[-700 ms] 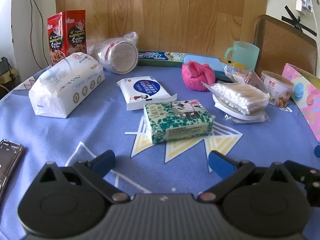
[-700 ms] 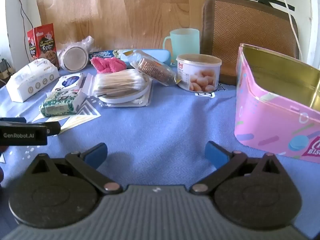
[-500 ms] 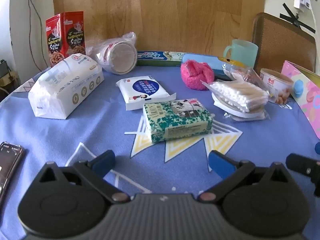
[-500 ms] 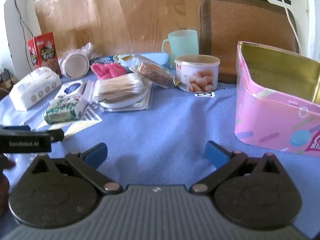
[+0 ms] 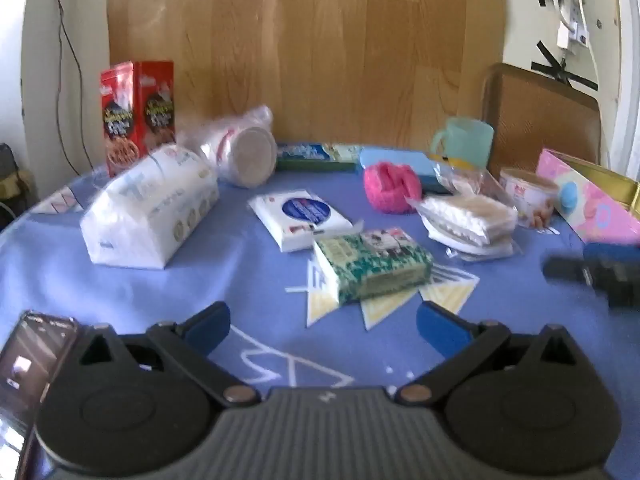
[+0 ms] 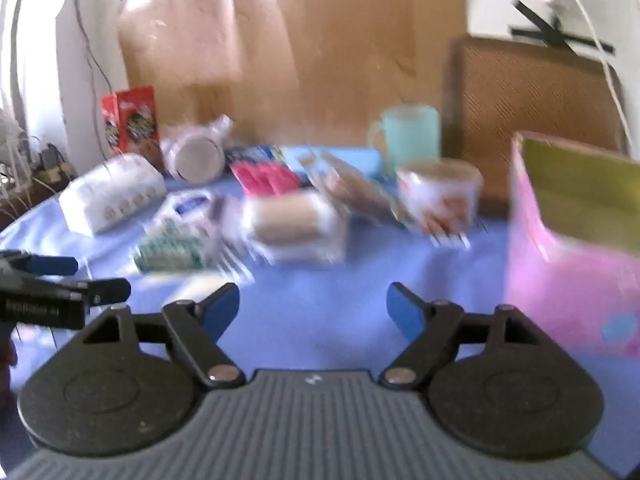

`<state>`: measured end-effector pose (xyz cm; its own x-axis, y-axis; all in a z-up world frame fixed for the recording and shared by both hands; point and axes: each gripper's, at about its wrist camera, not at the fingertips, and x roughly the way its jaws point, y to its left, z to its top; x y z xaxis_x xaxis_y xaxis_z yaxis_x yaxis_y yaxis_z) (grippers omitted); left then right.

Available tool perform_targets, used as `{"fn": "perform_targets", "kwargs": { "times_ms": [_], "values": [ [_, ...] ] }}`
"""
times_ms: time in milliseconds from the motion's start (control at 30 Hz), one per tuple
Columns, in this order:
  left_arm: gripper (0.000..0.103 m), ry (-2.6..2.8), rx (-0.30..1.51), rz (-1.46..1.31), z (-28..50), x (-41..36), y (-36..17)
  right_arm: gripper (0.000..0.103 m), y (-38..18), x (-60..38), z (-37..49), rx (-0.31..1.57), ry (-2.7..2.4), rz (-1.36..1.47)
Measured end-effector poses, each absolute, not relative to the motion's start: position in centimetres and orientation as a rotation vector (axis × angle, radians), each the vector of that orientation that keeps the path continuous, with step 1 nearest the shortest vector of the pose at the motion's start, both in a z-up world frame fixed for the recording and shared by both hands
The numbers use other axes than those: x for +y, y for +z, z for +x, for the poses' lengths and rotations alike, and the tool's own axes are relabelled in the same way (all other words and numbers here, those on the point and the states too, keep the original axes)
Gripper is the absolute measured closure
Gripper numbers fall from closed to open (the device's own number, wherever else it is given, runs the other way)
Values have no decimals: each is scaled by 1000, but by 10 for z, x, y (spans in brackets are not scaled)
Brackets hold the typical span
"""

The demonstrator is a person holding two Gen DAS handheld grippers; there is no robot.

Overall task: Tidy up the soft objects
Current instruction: 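Move the right gripper toward the bag of cotton swabs, then close the right gripper on the cotton-swab bag and lift it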

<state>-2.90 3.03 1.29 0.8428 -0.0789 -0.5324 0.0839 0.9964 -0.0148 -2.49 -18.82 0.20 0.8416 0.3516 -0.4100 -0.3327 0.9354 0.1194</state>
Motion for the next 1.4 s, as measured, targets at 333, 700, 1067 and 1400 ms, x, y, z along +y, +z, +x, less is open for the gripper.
{"fn": "perform_targets", "kwargs": {
  "times_ms": [333,700,1067,1400],
  "values": [
    [0,-114,601,-182,-22,59,6,30,-3,-151,50,514,411,-67],
    [2,-256,601,-187,-22,48,12,47,-15,-204,-55,566,516,-59],
    [17,-368,695,-327,15,22,14,54,-15,-157,13,517,541,-231],
    [26,-590,771,-271,-18,-17,4,81,-22,-198,-60,538,556,-155]
  ]
}}
